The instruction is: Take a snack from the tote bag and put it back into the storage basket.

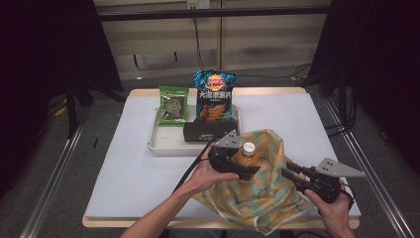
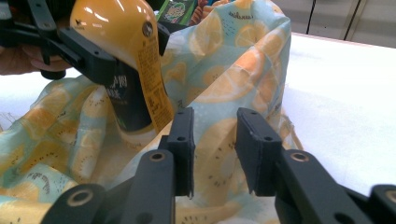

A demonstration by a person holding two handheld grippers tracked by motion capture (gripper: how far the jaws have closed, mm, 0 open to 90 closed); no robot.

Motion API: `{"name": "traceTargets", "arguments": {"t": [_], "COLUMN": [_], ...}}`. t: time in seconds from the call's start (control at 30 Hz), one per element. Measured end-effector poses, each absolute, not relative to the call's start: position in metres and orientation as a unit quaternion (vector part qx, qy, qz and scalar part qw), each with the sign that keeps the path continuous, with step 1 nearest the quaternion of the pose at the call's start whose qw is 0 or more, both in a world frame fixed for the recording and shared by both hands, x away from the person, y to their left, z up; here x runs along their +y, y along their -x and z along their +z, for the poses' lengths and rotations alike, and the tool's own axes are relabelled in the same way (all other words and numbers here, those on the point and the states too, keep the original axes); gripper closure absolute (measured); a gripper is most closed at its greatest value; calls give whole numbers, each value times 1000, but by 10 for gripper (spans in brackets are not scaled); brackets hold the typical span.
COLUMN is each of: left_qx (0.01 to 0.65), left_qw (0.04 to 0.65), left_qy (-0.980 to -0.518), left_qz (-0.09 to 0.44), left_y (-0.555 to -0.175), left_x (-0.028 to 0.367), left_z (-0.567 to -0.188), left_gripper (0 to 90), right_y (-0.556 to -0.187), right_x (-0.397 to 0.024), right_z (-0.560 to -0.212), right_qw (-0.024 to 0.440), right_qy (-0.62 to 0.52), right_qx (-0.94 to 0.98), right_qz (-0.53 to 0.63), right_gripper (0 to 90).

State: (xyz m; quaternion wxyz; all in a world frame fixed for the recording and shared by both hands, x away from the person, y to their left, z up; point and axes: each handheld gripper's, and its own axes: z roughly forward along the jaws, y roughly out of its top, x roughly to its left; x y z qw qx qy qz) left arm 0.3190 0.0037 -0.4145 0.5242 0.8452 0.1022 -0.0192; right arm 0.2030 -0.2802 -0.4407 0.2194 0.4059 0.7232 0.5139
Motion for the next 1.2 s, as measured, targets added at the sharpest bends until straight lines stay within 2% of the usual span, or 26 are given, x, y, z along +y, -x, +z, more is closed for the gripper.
{"name": "traceTargets", "arguments": {"t": [0.07,0.23,0.3,0.4,1.2], "left_qx": [97,88,83,81,68], "left_qw": [529,539,541,546,569], "left_qy": [-843,-837,-836,-833,-817], "left_qz": [-24,-36,-36,-39,-63], "left_y": [-320,-322,-322,-323,-324], "left_x": [6,11,13,16,31], "left_z": [-411,-401,-398,-393,-360], "left_gripper": [304,303,303,303,303], "right_y": [-202,-199,-196,-192,-194], "right_x": [-280,-281,-283,-283,-283], "right_z": [-440,-438,-437,-436,-437], "right_qw": [219,230,232,232,223], "right_qy": [-409,-420,-426,-424,-417], "right_qx": [722,713,702,703,704], "right_qz": [514,513,521,523,530], "right_gripper": [601,308,240,184,100]}}
